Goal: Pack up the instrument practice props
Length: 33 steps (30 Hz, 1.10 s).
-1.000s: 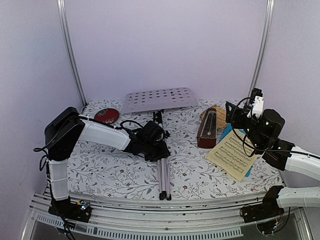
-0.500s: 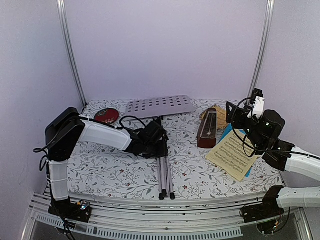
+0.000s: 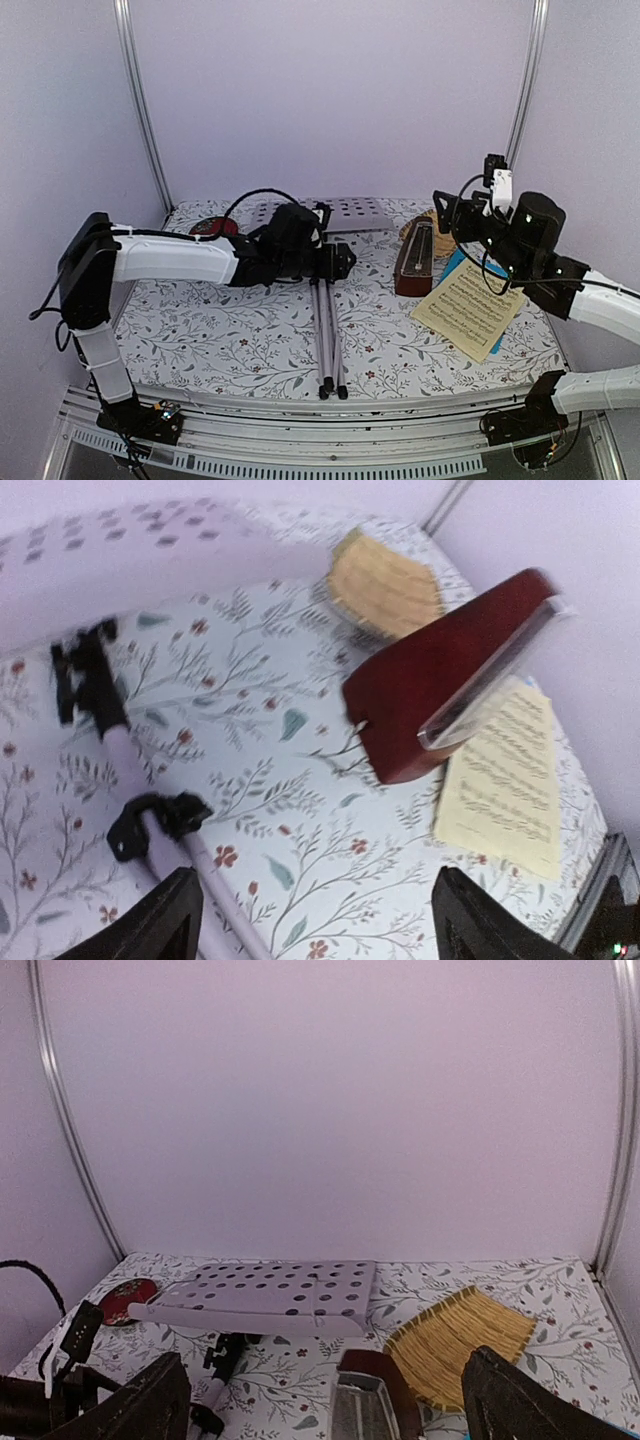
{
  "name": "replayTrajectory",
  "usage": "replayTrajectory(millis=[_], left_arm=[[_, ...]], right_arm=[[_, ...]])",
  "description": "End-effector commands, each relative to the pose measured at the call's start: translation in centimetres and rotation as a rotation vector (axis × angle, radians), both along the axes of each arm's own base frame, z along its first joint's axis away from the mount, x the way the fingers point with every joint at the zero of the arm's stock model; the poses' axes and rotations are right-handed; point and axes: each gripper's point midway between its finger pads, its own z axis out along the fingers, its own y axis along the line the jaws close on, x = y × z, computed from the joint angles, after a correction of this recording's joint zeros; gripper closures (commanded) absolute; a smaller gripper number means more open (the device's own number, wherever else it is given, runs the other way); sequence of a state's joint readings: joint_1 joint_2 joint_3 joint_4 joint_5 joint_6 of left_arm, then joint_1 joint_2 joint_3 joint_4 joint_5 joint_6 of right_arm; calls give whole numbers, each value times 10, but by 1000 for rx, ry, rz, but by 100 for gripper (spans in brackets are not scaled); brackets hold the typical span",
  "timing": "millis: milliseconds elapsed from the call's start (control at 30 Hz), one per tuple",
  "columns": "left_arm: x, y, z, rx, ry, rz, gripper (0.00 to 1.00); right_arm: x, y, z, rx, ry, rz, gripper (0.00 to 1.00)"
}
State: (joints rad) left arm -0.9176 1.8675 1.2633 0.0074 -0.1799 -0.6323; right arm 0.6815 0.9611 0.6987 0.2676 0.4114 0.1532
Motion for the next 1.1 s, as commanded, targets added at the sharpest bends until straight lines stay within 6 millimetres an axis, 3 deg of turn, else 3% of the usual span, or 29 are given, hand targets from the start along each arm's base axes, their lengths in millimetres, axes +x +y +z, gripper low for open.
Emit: replayTrajectory(millis=[0,67,133,200,267,367,433,500,600,700,767,900,1067], left_arm=[[15,0,93,-86,-222,-180,18],[30,25,103,-86,-242,-164,18],[55,78,108,-94,-245,-88,17],[80,147,106,-82,-251,49,18],[92,226,103,-88,-268,199,18],[82,336,95,-111,-318,395,18],[62,393,90,-68,-381,521,15],[43,433,81,26,-433,639,14],[17,457,54,146,-477,735,11],[9,450,41,144,-533,699,10],[14,447,34,130,-533,682,8],[36,441,21,129,-467,627,9],[40,440,16,146,-488,611,9]], right_arm=[[18,24,18,-58,75,137,3],[32,19,17,-19,132,182,3],[46,0,10,47,193,188,3],[58,-30,-3,85,236,145,3],[68,-78,-17,125,253,37,3],[66,-139,-45,193,270,-88,3],[57,-174,-58,214,229,-187,3],[47,-197,-72,172,156,-303,3],[27,-207,-91,59,-1,-363,3],[12,-202,-103,-23,-119,-346,4],[13,-200,-119,-52,-105,-336,4],[25,-196,-132,-69,-73,-303,4],[33,-192,-144,-72,-53,-276,3]])
